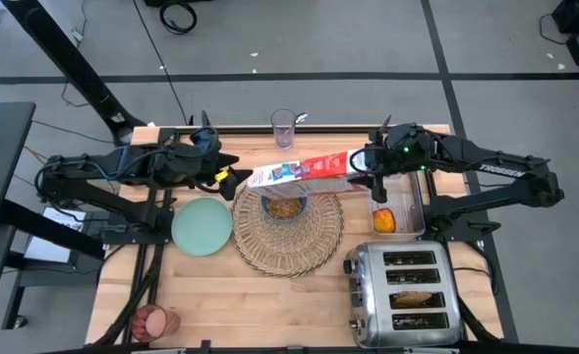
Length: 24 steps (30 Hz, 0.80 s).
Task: Arrange a breakfast setting
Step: Pour the cereal into the bowl
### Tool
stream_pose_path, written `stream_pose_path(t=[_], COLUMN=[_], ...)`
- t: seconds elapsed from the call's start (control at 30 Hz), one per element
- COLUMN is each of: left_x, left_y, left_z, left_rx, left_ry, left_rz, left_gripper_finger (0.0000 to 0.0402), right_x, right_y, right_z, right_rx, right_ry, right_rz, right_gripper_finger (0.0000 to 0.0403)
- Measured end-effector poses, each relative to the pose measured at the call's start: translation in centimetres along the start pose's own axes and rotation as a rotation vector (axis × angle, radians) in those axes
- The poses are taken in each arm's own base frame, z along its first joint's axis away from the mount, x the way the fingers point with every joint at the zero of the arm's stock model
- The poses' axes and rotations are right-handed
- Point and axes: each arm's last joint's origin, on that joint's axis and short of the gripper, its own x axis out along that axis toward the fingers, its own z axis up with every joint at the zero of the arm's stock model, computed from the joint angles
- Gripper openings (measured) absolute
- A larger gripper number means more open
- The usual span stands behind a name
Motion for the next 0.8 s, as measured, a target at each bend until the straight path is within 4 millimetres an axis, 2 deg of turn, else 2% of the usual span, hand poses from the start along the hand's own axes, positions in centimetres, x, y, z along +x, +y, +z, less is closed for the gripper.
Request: stream_pose_path(t=[0.17, 0.57, 0.8], left_x=[0.0, -0.4, -0.6], left_y=[-0.4, -1.0, -1.5], left_z=[0.5, 1.2, 1.3], left_rx=[0.012, 0.028, 0.042], left_ry=[-0.046, -0.120, -0.141], left_rz=[-0.039, -0.098, -0.135], left_gripper_finger=[0.0311, 0.0311, 0.0311], right_x=[-0.5, -4.1, -5.2], right_y=[0.2, 0.9, 1.1], right_z=[0.0, -1.6, -1.5], right_rx=[0.032, 0.086, 0.124], right_ry=[-0.017, 0.020, -0.045], right_rz=[0.039, 0.065, 0.077], right_gripper_finger=[0.0235, 0.0235, 0.0235])
